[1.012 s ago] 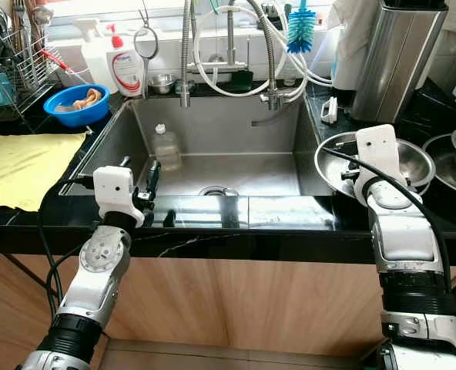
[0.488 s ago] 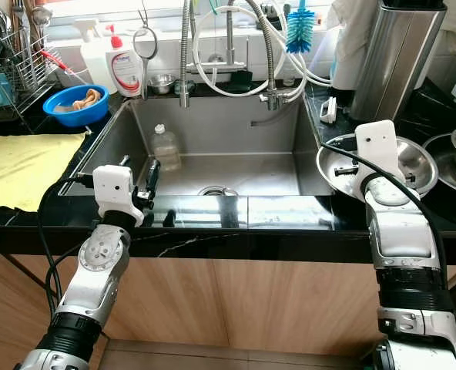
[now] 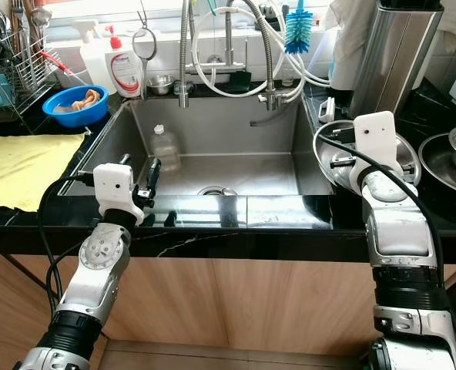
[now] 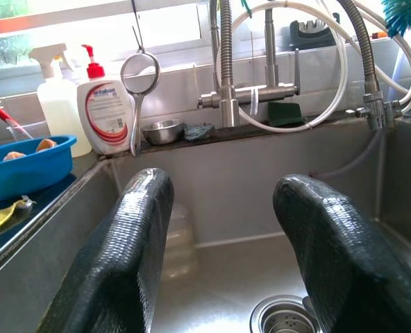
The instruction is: Kitchen organization
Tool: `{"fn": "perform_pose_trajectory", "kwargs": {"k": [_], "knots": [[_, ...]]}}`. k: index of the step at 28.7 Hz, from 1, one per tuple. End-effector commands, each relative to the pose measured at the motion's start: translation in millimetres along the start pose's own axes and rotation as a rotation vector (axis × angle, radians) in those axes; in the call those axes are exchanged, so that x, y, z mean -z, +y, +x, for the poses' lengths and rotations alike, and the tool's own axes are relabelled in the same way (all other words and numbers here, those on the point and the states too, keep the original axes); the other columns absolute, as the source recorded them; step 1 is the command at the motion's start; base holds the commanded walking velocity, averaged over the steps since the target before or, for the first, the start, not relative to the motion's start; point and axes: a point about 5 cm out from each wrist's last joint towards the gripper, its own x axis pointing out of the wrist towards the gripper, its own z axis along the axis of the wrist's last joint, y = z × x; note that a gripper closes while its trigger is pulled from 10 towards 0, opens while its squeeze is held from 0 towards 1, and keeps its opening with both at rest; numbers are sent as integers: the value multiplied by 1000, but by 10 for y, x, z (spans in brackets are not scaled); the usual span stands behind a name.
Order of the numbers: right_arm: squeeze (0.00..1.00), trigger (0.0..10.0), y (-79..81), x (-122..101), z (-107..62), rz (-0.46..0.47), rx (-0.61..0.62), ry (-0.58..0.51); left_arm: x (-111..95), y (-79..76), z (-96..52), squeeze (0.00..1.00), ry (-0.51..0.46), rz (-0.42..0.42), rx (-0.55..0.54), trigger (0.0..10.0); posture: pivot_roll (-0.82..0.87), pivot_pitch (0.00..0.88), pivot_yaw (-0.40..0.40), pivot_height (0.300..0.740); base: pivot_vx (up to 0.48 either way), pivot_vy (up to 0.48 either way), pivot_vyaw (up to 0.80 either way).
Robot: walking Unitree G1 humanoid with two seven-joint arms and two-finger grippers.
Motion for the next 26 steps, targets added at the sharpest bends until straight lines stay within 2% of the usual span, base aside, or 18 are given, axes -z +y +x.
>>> {"fn": "perform_pose_trajectory", "kwargs": {"k": [1,2,3,6,14,24,26], "knots": [[0,4588,61,42,1,6,-33,33,29,16,9,0,21,0,1,10000,-157,0,92,740,0,0,0],[0,9765,54,43,0,1,-31,34,34,14,7,0,24,-3,2,10000,-158,0,91,740,0,0,0],[0,10000,47,41,1,-4,-31,37,49,12,1,0,31,-9,0,10000,-160,0,91,740,0,0,0],[0,10000,41,32,4,-11,-34,37,67,11,-6,0,40,-22,-7,10000,-158,0,89,740,0,0,0],[0,10000,-22,-230,-10,1,-4,-72,81,36,-10,0,48,-48,-25,10000,-155,0,88,740,0,0,0],[0,10000,-74,-446,-44,0,18,-159,79,54,-12,0,47,-57,-36,10000,-153,0,86,740,0,0,0],[0,10000,-50,-582,-76,18,2,-249,75,62,-12,0,45,-59,-40,10000,-153,0,86,740,0,0,0]]}}
